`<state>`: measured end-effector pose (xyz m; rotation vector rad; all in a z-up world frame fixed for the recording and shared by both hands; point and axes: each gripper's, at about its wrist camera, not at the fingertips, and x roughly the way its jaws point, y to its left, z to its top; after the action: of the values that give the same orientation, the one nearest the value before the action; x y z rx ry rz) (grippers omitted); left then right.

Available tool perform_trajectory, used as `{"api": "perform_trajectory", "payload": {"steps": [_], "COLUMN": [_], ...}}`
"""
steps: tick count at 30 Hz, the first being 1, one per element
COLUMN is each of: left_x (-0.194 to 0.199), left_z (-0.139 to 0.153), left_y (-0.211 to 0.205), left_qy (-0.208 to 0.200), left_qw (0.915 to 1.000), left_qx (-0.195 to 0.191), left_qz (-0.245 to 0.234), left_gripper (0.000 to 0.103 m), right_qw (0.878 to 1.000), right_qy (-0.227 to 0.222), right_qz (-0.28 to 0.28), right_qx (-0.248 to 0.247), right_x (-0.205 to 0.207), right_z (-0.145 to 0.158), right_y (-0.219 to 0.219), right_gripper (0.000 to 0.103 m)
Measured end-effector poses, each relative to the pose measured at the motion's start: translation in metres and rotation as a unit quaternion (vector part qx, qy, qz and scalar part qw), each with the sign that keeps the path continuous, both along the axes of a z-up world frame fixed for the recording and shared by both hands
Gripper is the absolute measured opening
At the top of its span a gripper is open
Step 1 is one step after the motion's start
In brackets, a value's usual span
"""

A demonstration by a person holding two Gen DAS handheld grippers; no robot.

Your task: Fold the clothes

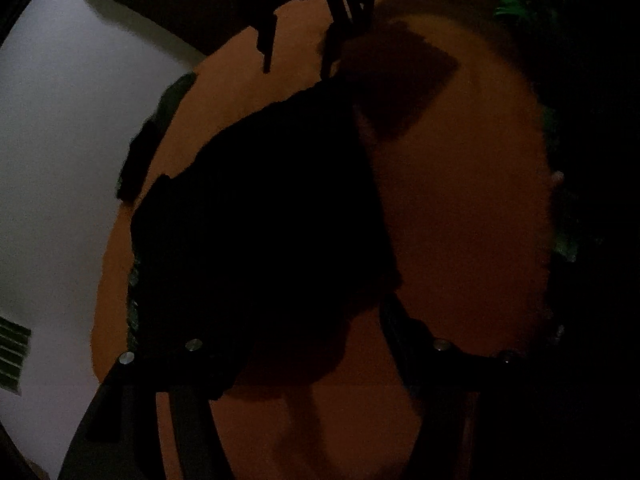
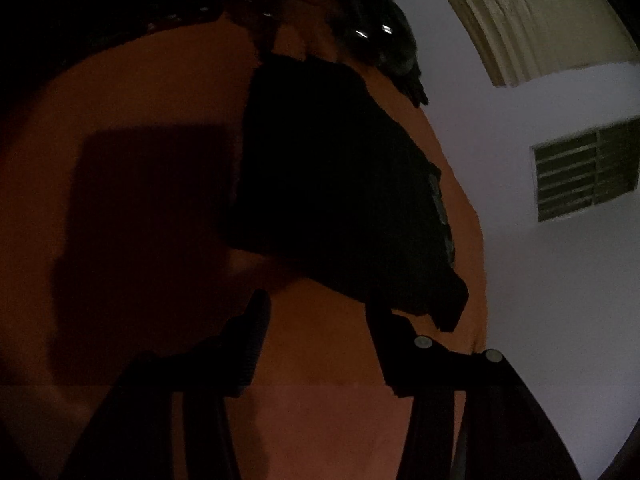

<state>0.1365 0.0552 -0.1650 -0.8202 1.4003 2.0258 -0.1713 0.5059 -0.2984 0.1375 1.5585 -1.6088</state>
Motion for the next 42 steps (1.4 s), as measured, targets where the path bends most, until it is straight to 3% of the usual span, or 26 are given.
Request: {"api": "perform_trajectory", "payload": {"steps": [10,13,29,32,34,36,39,42], "left_x": [-0.002,-0.005,-0.005,-0.004,-0.003,-0.004,-0.01,-0.026], "left_z": [-0.027,-0.03,-0.034,-0.03,-0.02,-0.009,0.016,0.052], "left_y": [0.016,0.019,0.047,0.044,0.043,0.042,0.035,0.023], "left_qy": [0.052,0.059,0.08,0.069,0.047,0.036,0.021,-0.011], "left_qw": [0.9943,0.9938,0.9907,0.9926,0.9954,0.9973,0.9984,0.9924], "left_qx": [-0.073,-0.075,-0.072,-0.058,-0.034,-0.009,0.044,0.118], "left_qz": [-0.058,-0.057,-0.083,-0.081,-0.076,-0.063,-0.028,0.033], "left_gripper": [0.069,0.072,0.072,0.068,0.046,0.038,0.026,0.024], "right_qw": [1.0,1.0,0.999,0.999,0.998,0.998,0.998,0.998], "right_qy": [0.023,0.023,0.008,0.007,0.007,0.006,-0.007,-0.014], "right_qz": [0.006,0.009,0.044,0.053,0.055,0.055,0.046,0.045], "right_qx": [0.004,0.004,0.003,0.003,-0.002,-0.017,-0.035,-0.03], "right_x": [0.003,-0.001,-0.003,-0.005,-0.005,-0.007,-0.012,-0.016], "right_z": [-0.007,-0.006,-0.009,-0.01,-0.007,0.0,0.012,0.014], "right_y": [-0.004,-0.009,-0.032,-0.037,-0.038,-0.04,-0.042,-0.042], "right_gripper": [0.048,0.052,0.052,0.052,0.052,0.052,0.052,0.052]}}
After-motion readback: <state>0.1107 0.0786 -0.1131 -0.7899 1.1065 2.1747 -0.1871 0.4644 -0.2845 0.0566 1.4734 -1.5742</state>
